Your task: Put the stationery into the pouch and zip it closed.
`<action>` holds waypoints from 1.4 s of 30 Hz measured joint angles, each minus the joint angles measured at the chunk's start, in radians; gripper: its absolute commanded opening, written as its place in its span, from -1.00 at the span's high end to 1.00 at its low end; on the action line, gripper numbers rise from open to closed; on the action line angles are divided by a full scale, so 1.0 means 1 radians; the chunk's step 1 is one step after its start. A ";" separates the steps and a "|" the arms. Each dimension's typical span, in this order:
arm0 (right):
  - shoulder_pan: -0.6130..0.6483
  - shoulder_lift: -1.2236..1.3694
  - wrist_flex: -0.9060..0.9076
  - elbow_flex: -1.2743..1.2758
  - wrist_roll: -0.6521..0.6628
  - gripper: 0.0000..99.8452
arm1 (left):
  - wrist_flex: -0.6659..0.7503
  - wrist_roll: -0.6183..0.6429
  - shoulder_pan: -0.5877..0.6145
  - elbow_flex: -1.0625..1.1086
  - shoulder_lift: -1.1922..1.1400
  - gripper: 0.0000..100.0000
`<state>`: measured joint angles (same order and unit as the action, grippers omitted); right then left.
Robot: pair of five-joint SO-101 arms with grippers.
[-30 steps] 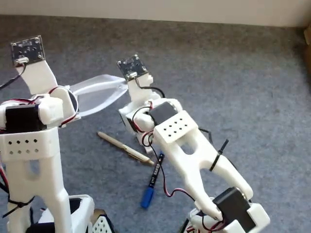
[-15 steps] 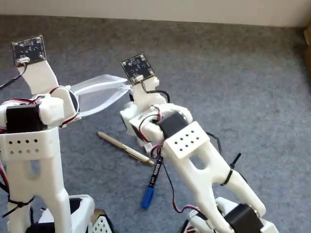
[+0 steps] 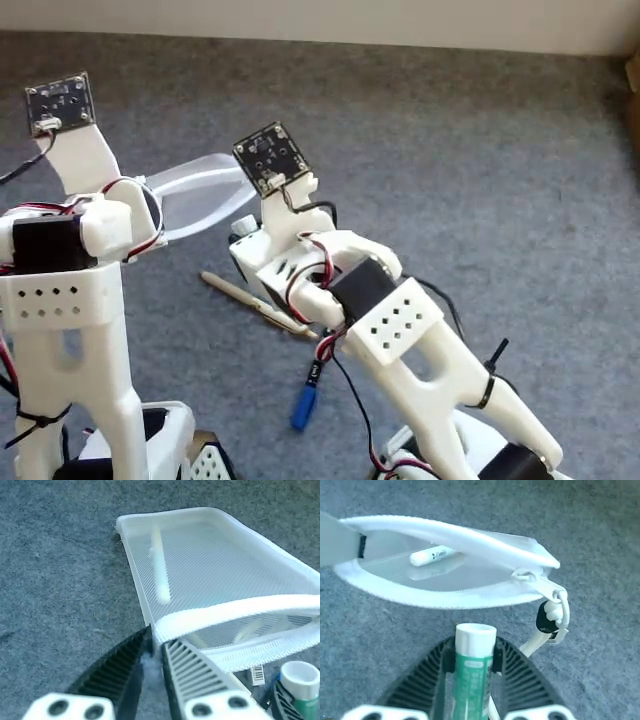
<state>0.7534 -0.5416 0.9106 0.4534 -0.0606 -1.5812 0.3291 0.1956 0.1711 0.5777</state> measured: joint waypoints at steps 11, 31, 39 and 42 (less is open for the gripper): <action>0.003 -0.069 0.000 0.000 -0.104 0.99 | 0.000 0.000 0.000 0.000 0.000 0.99; 0.115 -0.284 -0.103 0.213 -0.106 0.99 | 0.000 0.000 0.000 0.000 0.000 0.99; 0.120 -0.482 -0.402 0.450 -0.106 0.99 | 0.000 0.000 0.000 0.000 0.000 0.99; 0.120 -0.522 -0.502 0.489 -0.106 0.99 | 0.000 0.000 0.000 0.000 0.000 0.99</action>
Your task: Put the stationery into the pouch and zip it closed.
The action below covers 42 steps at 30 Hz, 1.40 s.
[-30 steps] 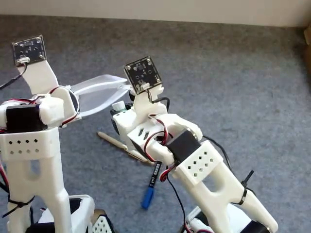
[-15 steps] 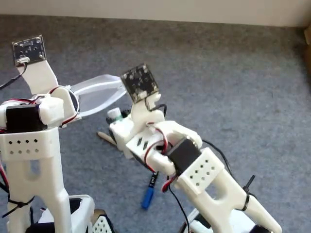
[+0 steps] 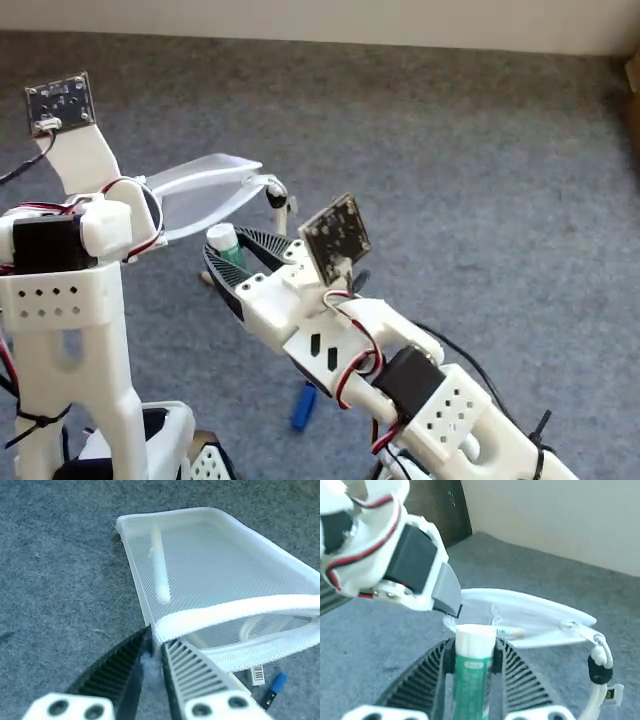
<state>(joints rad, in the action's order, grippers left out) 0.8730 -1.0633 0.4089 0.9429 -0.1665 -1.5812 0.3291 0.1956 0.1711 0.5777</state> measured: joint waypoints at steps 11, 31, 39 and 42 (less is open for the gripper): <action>0.000 -0.021 -0.580 0.233 0.000 0.99 | 0.000 0.000 0.000 0.000 0.000 0.99; -0.064 0.304 -1.092 0.236 0.000 0.99 | 0.000 0.000 0.000 0.003 0.000 0.99; -0.101 0.549 -1.270 0.147 0.000 0.99 | 0.000 0.000 0.000 0.003 0.000 0.99; -0.115 0.614 -1.320 0.104 0.000 0.99 | 0.000 0.000 0.000 0.003 0.000 0.99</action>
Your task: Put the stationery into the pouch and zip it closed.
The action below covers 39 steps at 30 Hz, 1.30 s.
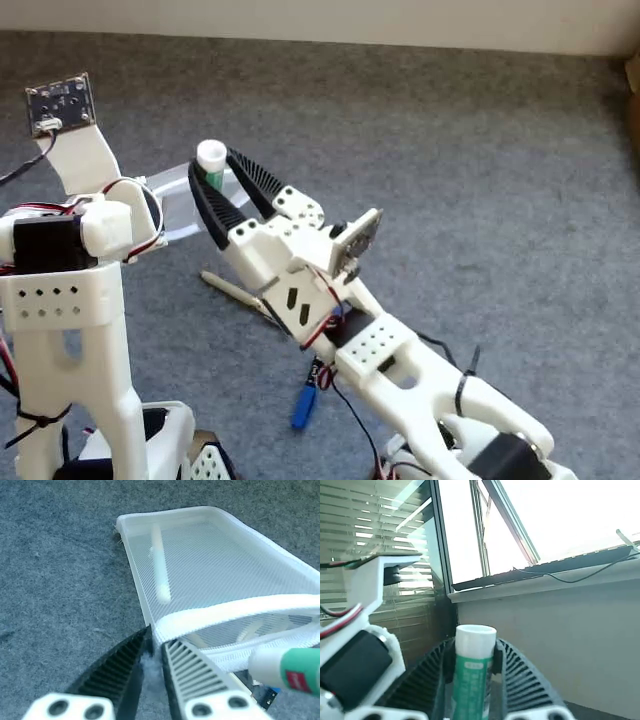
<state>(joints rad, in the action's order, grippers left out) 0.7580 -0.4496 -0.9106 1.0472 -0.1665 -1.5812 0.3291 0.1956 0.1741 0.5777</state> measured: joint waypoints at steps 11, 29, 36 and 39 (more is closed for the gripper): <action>-0.014 0.166 -0.017 -0.078 0.000 0.99 | 0.000 0.000 0.000 0.000 0.000 0.99; -0.014 0.175 -0.127 -0.018 -0.002 0.99 | 0.000 0.000 0.000 0.000 0.000 0.99; -0.014 0.175 -0.127 -0.018 -0.002 0.99 | 0.000 0.000 0.000 0.000 0.000 0.99; -0.014 0.175 -0.127 -0.018 -0.002 0.99 | 0.000 0.000 0.000 0.000 0.000 0.99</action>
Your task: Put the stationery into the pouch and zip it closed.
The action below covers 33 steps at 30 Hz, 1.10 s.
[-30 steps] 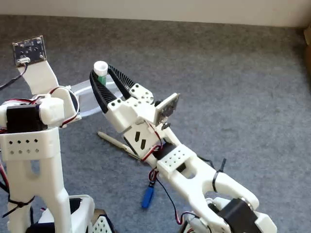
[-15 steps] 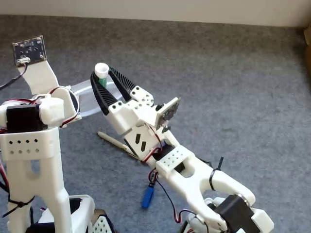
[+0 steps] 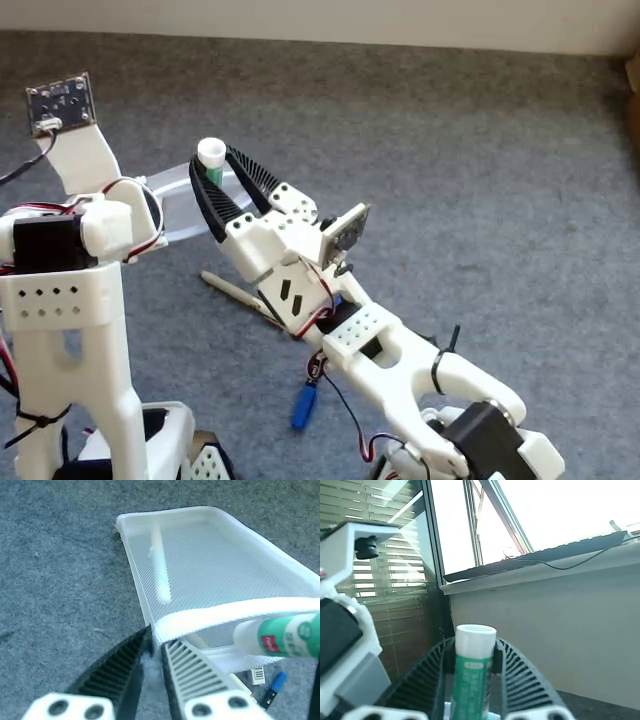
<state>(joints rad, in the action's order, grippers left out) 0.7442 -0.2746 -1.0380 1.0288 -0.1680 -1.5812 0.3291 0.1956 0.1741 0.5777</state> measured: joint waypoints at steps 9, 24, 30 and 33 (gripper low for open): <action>0.000 0.000 0.000 0.000 0.000 0.99 | 0.000 0.000 0.000 0.000 0.000 0.99; 0.011 0.087 -0.081 0.000 0.104 0.99 | 0.000 0.000 -0.002 0.002 -0.002 0.99; 0.077 0.051 -0.152 0.126 0.278 0.99 | 0.000 0.000 -0.002 0.002 -0.002 0.99; 0.092 -0.005 -0.155 0.189 0.307 0.99 | 0.000 0.000 -0.002 0.002 -0.002 0.99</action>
<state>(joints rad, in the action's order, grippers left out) 0.8362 -0.2793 -1.1930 1.2175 0.1389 -1.5812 0.3291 0.1941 0.1757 0.5762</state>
